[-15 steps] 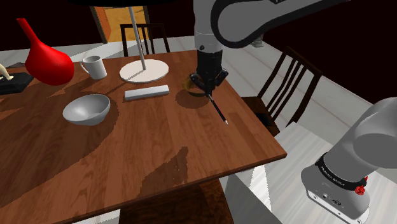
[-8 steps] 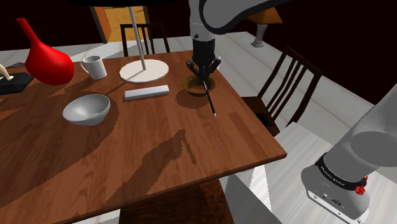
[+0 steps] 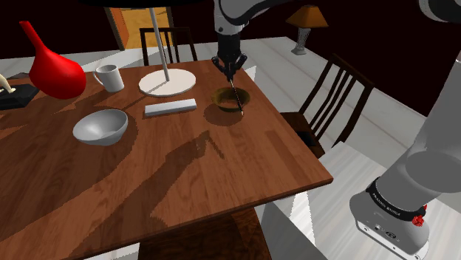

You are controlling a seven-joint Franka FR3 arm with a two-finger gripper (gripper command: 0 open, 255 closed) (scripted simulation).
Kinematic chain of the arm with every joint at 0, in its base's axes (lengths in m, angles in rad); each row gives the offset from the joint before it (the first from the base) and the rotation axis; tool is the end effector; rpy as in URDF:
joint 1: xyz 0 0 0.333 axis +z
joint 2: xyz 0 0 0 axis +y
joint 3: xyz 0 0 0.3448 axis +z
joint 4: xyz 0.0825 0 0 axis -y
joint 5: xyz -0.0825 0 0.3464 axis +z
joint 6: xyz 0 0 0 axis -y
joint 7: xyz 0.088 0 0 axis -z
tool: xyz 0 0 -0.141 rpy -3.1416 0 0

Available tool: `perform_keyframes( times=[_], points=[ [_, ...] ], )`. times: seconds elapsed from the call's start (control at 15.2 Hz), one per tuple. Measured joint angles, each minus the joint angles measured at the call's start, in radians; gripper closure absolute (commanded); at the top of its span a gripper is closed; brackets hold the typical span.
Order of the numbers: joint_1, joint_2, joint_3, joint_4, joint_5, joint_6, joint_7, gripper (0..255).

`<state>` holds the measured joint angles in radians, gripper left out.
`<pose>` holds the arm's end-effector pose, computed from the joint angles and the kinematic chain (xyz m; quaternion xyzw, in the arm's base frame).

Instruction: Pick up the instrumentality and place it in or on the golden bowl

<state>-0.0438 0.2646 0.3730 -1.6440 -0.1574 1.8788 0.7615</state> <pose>0.5850 0.1602 0.4733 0.9802 -0.1962 0.0096 0.0258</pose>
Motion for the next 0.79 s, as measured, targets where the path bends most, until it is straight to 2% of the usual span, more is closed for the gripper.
perform_keyframes(
  times=[0.4,0.79],
  points=[
    [0.002,0.218,-0.038,0.313,-0.056,-0.098,-0.062,255],
    [0.001,0.254,-0.045,0.294,-0.066,-0.045,-0.062,255]
  ],
)
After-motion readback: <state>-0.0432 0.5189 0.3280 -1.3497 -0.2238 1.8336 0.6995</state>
